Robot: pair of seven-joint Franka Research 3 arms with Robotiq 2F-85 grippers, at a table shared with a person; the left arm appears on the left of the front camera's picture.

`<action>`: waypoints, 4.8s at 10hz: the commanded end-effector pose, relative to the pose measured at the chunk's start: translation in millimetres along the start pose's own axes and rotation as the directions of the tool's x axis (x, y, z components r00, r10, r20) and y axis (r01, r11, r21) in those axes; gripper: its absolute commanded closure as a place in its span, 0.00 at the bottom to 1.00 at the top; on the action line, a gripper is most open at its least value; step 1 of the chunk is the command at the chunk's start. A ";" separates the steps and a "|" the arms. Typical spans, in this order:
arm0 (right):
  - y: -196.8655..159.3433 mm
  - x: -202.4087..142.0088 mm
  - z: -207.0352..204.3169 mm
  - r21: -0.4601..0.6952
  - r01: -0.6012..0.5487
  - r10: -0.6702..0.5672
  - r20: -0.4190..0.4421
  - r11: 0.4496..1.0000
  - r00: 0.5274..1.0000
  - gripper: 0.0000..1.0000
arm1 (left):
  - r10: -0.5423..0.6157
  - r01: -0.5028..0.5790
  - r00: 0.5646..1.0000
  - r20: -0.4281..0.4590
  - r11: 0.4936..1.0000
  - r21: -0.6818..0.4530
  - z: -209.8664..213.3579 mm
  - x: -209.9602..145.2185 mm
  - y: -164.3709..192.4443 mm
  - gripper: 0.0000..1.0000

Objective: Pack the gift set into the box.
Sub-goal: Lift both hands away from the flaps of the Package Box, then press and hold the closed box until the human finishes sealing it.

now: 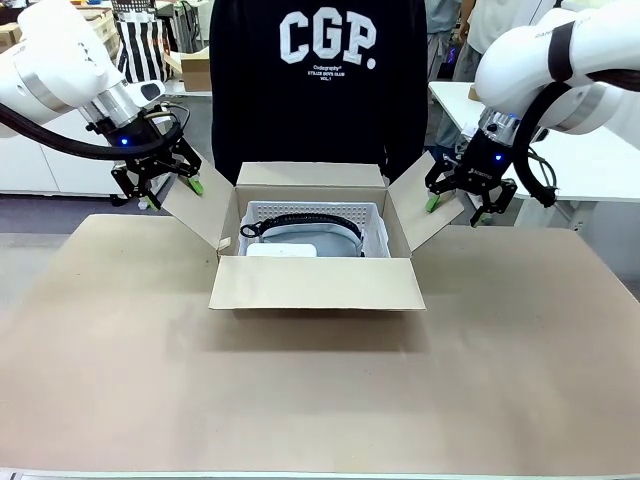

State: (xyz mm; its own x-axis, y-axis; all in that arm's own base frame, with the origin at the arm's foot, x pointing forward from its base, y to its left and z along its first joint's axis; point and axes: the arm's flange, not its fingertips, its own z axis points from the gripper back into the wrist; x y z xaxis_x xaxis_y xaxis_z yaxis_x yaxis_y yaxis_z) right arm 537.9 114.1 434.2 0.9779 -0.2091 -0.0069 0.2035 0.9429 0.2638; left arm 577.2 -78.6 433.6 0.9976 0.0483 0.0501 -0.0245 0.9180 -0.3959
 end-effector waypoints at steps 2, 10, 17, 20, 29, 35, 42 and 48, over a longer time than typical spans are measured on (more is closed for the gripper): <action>8.6 2.1 -1.1 -0.004 -0.041 0.041 -0.023 0.999 0.999 0.00 | 0.000 0.000 1.000 0.000 1.000 0.000 0.0 0.0 0.0 0.00; -106.0 -80.6 177.8 0.781 0.053 0.176 -0.206 0.623 0.963 0.00 | -0.338 0.476 0.878 0.339 0.547 -0.689 146.2 -155.2 33.2 0.00; -172.7 -101.3 180.2 0.855 0.085 0.140 -0.180 0.512 0.974 0.00 | -0.248 0.511 0.859 0.448 0.473 -0.718 158.6 -179.2 50.6 0.00; -172.7 -101.3 180.2 0.855 0.085 0.140 -0.180 0.512 0.974 0.00 | -0.248 0.511 0.859 0.448 0.473 -0.718 158.6 -179.2 50.6 0.00; -172.7 -101.3 180.2 0.855 0.085 0.140 -0.180 0.512 0.974 0.00 | -0.248 0.511 0.859 0.448 0.473 -0.718 158.6 -179.2 50.6 0.00; -172.7 -101.3 180.2 0.855 0.085 0.140 -0.180 0.512 0.974 0.00 | -0.248 0.511 0.859 0.448 0.473 -0.718 158.6 -179.2 50.6 0.00; -172.7 -101.3 180.2 0.855 0.085 0.140 -0.180 0.512 0.974 0.00 | -0.248 0.511 0.859 0.448 0.473 -0.718 158.6 -179.2 50.6 0.00; -172.7 -101.3 180.2 0.855 0.085 0.140 -0.180 0.512 0.974 0.00 | -0.248 0.511 0.859 0.448 0.473 -0.718 158.6 -179.2 50.6 0.00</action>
State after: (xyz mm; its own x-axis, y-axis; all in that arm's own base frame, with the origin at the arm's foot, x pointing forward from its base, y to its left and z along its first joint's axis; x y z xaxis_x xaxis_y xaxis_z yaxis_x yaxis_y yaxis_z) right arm 395.6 -74.5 559.2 0.9919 -0.0256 -0.1246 0.1271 0.2485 0.9603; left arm 388.0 22.3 548.6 0.8287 -0.0190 0.5594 0.5535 0.1760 -0.8140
